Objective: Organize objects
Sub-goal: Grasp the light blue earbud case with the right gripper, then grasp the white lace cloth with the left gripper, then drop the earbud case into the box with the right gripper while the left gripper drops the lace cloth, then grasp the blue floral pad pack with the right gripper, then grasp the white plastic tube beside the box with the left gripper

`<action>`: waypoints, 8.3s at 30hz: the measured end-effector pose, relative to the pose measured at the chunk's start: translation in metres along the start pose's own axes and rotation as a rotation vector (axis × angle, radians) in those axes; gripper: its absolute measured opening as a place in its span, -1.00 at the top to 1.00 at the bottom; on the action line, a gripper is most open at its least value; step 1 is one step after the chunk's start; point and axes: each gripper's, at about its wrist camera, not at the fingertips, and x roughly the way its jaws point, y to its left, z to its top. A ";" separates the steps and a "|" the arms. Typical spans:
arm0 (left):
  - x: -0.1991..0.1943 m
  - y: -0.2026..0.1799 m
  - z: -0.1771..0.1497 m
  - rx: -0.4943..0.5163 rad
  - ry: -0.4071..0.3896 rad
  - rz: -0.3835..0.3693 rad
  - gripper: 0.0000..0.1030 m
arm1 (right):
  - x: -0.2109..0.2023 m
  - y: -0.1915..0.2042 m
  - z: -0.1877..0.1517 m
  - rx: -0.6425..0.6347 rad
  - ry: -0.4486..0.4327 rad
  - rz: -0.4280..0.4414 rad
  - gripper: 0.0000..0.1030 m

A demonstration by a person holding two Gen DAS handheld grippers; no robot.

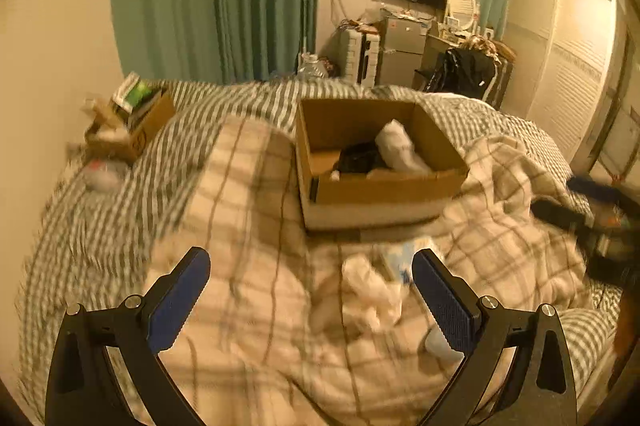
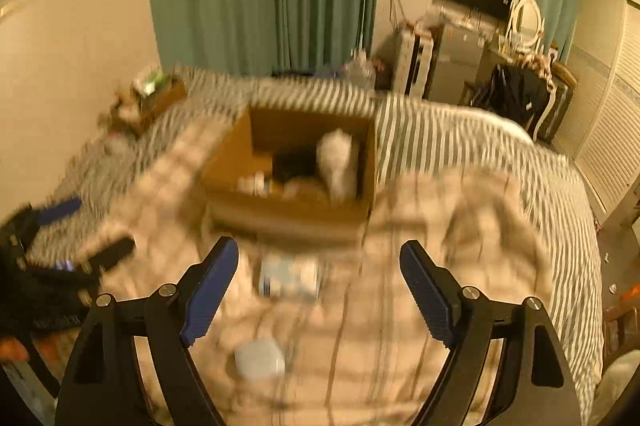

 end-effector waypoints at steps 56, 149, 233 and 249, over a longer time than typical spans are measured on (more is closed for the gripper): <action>0.128 -0.041 -0.037 -0.025 0.234 -0.087 0.62 | 0.152 -0.046 -0.025 0.112 0.199 0.073 0.09; 0.031 -0.018 0.061 0.078 -0.037 -0.004 -1.00 | 0.022 -0.042 0.069 0.076 -0.115 0.023 -0.99; 0.213 -0.102 -0.009 -0.034 0.232 -0.152 0.77 | 0.144 -0.139 -0.029 0.386 0.170 -0.091 -0.46; 0.132 -0.101 0.009 -0.026 0.164 -0.132 0.80 | 0.080 -0.113 -0.012 0.286 0.072 -0.073 -0.46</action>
